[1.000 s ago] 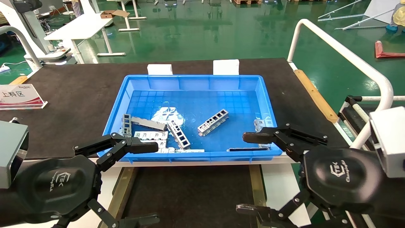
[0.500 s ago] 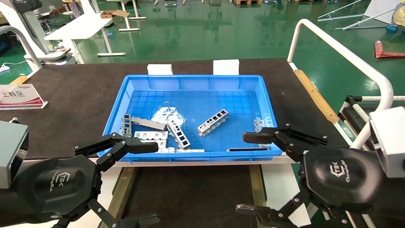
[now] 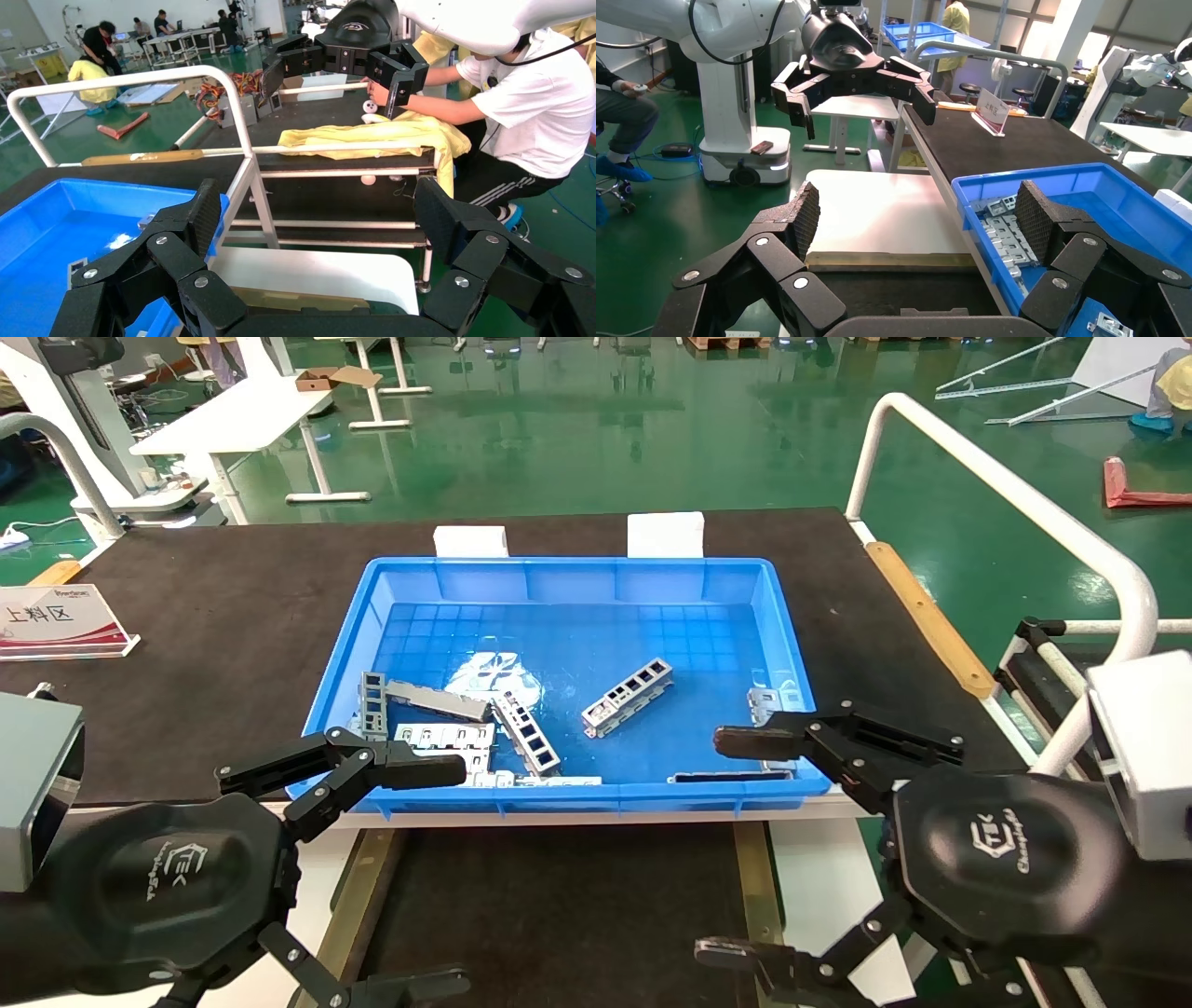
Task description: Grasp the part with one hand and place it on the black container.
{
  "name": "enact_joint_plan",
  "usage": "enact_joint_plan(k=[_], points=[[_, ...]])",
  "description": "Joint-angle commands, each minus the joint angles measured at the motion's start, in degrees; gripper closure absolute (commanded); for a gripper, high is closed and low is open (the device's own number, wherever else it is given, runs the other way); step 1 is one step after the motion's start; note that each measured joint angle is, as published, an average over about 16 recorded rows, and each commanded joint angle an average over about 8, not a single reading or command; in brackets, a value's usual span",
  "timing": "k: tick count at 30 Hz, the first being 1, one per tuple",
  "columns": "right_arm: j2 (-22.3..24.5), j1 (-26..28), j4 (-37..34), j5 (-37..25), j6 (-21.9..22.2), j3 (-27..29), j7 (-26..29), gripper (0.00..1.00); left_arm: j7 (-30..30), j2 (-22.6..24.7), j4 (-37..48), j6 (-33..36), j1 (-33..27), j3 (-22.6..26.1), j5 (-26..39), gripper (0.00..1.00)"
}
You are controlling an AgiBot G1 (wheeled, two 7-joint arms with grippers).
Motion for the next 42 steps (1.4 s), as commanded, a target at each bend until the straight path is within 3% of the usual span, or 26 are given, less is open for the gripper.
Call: enact_joint_plan(k=[1, 29, 42], points=[[0.00, 0.00, 0.00, 0.00, 0.00, 0.00, 0.00, 0.00, 0.00, 0.00, 0.00, 0.00, 0.00, 0.00, 0.00, 0.00], [0.00, 0.03, -0.06, 0.03, -0.02, -0.06, -0.04, 0.00, -0.13, 1.05, -0.13, -0.57, -0.85, 0.60, 0.73, 0.00], [0.03, 0.05, -0.06, 0.06, 0.00, -0.12, -0.07, 0.00, -0.22, 3.49, 0.46, -4.31, -3.16, 2.92, 6.93, 0.00]])
